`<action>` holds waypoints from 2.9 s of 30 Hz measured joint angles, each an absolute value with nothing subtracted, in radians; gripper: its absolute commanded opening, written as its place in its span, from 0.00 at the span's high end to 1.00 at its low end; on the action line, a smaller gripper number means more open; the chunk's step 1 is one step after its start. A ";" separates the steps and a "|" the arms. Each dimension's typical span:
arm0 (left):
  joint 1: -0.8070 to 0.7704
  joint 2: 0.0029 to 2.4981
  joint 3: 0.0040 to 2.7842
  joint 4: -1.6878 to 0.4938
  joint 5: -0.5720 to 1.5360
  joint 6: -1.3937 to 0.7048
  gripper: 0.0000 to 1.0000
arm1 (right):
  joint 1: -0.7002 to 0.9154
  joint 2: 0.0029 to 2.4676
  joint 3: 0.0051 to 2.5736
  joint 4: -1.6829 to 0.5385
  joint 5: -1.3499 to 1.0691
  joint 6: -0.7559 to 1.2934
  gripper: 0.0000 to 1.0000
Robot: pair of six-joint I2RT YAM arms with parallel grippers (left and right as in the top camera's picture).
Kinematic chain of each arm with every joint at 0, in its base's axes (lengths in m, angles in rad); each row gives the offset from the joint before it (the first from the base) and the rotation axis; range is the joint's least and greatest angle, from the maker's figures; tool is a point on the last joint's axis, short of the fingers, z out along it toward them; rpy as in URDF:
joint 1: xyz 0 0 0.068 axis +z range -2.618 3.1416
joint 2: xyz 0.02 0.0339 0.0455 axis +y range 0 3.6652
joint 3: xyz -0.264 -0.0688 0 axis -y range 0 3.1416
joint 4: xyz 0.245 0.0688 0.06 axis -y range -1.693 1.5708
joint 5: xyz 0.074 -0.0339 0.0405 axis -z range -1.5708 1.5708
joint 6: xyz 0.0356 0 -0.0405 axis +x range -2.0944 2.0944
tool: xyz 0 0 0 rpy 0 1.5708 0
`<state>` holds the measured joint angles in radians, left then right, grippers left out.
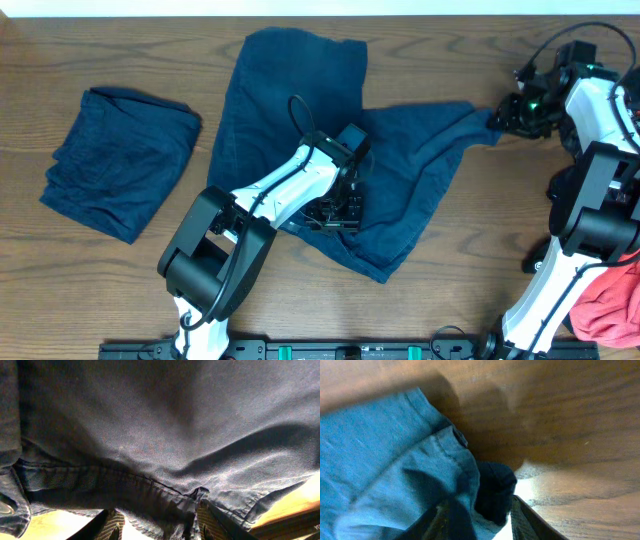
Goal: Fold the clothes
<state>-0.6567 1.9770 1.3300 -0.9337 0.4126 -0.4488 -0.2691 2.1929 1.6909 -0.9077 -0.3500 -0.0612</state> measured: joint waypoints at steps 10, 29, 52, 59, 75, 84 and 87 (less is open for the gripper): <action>-0.667 1.977 1.326 -0.934 0.376 -0.449 0.51 | -0.297 2.195 1.678 -0.776 -0.092 0.085 0.99; -0.565 1.977 1.264 -0.886 0.240 -0.532 0.50 | -0.383 2.195 1.751 -1.064 0.075 0.101 0.99; -0.160 1.990 1.263 -0.382 0.178 -0.506 0.51 | -0.383 2.195 1.751 -1.263 0.022 0.099 0.99; -0.072 1.965 1.265 -0.638 0.472 -0.455 0.51 | -0.383 2.195 1.751 -1.200 0.023 0.099 0.99; -0.610 1.863 1.238 -0.699 0.589 -0.761 0.50 | -0.383 2.195 1.751 -1.189 0.024 0.099 0.97; -0.725 1.863 1.094 -0.438 0.500 -0.979 0.53 | -0.383 2.195 1.751 -1.192 0.023 0.099 0.97; -0.732 1.863 1.063 -0.382 0.485 -0.998 0.94 | -0.383 2.195 1.751 -1.193 0.023 0.099 0.97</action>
<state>-0.7322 1.8626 1.0634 -0.3817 0.4847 -0.9977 -0.3832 2.1948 1.7508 -1.1931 0.0235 0.0990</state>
